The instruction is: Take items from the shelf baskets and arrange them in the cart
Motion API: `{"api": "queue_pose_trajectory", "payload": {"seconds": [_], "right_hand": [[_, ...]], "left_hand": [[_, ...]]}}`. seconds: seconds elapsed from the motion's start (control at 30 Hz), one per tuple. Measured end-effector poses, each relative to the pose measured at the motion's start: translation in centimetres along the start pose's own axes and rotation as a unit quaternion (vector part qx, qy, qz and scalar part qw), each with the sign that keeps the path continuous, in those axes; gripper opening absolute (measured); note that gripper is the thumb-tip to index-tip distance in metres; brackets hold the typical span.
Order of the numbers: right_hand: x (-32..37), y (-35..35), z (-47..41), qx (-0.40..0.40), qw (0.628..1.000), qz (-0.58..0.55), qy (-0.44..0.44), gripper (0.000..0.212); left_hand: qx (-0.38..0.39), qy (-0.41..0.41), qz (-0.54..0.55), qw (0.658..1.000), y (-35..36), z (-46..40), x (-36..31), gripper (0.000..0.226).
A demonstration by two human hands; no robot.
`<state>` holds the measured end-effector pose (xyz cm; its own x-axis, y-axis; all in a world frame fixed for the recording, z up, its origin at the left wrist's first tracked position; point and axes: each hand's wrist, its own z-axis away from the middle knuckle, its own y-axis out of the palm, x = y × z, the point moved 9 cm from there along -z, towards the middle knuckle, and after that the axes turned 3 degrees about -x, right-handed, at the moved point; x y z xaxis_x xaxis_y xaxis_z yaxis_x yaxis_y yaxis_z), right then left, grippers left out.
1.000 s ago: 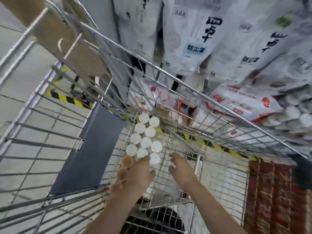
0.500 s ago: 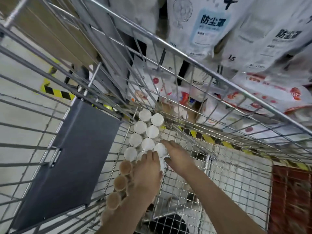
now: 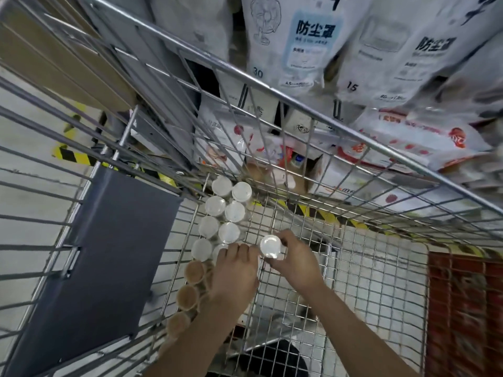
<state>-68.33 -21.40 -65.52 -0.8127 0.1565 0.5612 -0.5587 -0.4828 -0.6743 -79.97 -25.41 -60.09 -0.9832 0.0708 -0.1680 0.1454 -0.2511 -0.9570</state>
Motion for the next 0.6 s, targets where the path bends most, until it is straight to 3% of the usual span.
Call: {"api": "queue_pose_trajectory", "payload": {"seconds": [0.13, 0.3, 0.47, 0.6], "right_hand": [[-2.3, -3.1, 2.9, -0.053, 0.987, -0.136, 0.070, 0.049], [-2.8, -6.8, 7.8, -0.089, 0.963, -0.220, 0.125, 0.049], [-1.6, -10.5, 14.4, -0.111, 0.923, -0.330, 0.161, 0.046], [0.2, -14.4, 20.4, -0.145, 0.891, -0.399, 0.162, 0.045]], "left_hand": [[-0.020, 0.000, 0.061, 0.998, -0.8, 1.0, -0.2, 0.050], [-0.018, -0.036, 0.124, 0.991, -4.5, 3.0, -0.4, 0.055], [0.012, -0.090, 0.285, 0.954, -9.4, 6.2, -0.6, 0.052], [-0.015, -0.099, 0.385, 0.917, -16.2, 8.5, -1.1, 0.049]]}}
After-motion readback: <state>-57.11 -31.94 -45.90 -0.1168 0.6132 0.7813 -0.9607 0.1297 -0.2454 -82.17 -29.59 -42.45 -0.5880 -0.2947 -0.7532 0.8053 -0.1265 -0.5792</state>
